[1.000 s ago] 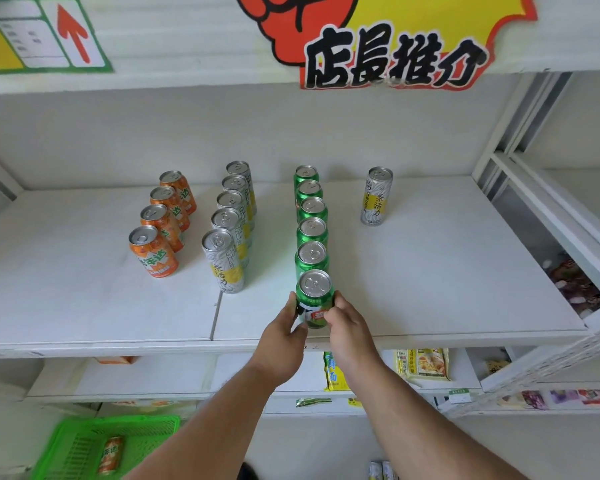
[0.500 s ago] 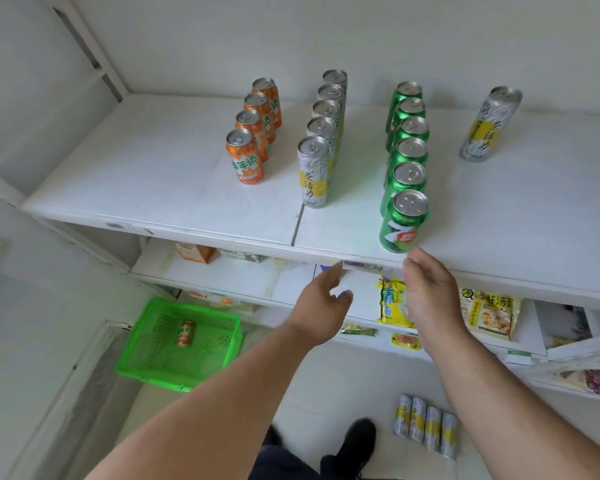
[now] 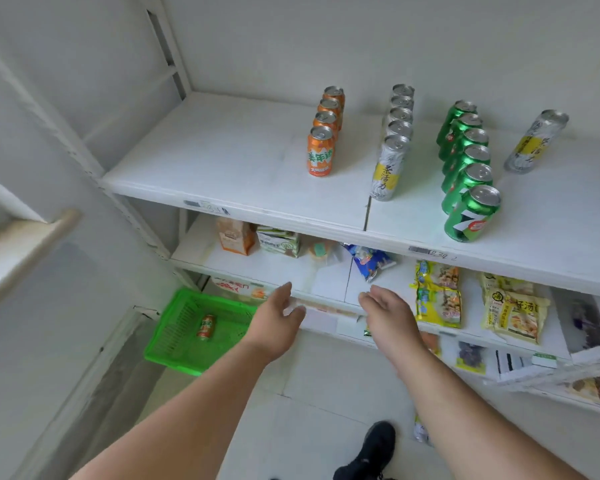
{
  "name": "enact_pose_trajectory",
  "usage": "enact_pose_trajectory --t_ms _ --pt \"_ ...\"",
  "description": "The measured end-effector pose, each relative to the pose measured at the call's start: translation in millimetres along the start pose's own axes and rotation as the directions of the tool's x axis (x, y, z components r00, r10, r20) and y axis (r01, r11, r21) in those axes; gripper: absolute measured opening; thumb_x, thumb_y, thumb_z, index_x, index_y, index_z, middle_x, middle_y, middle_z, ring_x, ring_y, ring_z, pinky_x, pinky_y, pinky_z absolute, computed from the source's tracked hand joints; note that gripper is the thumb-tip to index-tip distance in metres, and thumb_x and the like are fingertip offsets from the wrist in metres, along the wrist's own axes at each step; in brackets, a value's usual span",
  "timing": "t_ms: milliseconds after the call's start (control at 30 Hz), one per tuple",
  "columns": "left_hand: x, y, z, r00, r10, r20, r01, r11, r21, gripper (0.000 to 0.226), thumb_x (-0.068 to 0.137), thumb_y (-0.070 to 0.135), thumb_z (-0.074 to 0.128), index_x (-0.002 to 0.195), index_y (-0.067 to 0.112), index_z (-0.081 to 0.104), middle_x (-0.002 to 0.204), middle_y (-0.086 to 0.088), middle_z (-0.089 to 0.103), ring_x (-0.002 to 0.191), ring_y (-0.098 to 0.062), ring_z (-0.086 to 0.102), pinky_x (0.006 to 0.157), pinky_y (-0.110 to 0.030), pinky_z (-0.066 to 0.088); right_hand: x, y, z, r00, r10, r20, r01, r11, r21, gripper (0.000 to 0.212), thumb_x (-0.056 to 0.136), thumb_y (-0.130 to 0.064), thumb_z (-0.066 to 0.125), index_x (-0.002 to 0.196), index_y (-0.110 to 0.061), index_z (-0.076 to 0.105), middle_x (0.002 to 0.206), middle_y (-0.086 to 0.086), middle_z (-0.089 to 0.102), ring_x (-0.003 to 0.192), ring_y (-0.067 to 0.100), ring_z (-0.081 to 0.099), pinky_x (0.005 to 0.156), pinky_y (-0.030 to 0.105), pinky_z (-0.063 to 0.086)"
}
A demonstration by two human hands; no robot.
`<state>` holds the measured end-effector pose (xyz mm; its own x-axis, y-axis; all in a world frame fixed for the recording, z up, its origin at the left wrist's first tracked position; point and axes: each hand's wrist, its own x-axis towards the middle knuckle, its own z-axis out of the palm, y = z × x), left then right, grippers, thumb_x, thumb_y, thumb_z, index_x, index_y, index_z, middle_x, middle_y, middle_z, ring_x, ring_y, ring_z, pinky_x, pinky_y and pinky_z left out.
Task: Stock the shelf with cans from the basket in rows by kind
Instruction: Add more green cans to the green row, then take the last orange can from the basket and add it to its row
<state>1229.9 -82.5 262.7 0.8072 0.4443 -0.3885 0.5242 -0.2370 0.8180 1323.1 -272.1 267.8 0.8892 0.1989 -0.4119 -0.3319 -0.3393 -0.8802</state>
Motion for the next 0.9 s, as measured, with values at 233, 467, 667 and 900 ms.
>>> enact_pose_trajectory --t_ms 233,467,667,900 --pt "-54.1 -115.9 -139.4 0.927 -0.258 -0.271 0.267 0.964 -0.002 0.066 0.094 0.034 0.064 0.153 0.017 0.037 0.150 -0.002 0.048 0.136 -0.020 0.049 0.112 -0.032 0.038 -30.2 3.5 151.9 0.952 0.025 0.306 0.013 0.993 -0.121 0.049 0.075 -0.060 0.063 0.092 -0.014 0.060 0.084 -0.007 0.057 0.090 0.016 0.059 0.084 0.030 0.048" --pt "-43.9 -181.8 -182.3 0.863 -0.421 -0.280 0.401 0.907 -0.131 0.072 0.091 0.038 0.069 0.153 0.018 0.037 0.149 -0.005 0.050 0.130 -0.020 0.054 0.111 -0.038 0.042 0.0 25.3 234.1 0.907 0.163 0.387 -0.094 0.977 -0.192 0.092 0.064 -0.071 0.067 0.141 -0.020 0.058 0.136 -0.003 0.065 0.124 0.017 0.063 0.111 0.048 0.049" --pt "13.2 -214.7 -210.6 0.816 -0.527 -0.239 0.497 0.850 -0.176 0.072 0.092 0.037 0.068 0.153 0.018 0.035 0.149 -0.004 0.049 0.131 -0.018 0.054 0.107 -0.033 0.044 69.8 37.1 309.2 0.864 0.276 0.421 -0.173 0.948 -0.266 0.068 0.063 -0.071 0.068 0.115 -0.027 0.064 0.111 -0.008 0.064 0.102 0.009 0.063 0.095 0.037 0.055" --pt "101.0 -279.6 -250.9 0.754 -0.625 -0.203 0.604 0.781 -0.160 0.070 0.093 0.037 0.066 0.153 0.017 0.036 0.149 -0.001 0.050 0.131 -0.015 0.052 0.105 -0.029 0.043 150.7 92.7 411.9 0.817 0.406 0.410 -0.267 0.896 -0.356 0.049 0.064 -0.075 0.065 0.091 -0.036 0.056 0.100 -0.011 0.055 0.106 0.016 0.056 0.092 0.035 0.048"
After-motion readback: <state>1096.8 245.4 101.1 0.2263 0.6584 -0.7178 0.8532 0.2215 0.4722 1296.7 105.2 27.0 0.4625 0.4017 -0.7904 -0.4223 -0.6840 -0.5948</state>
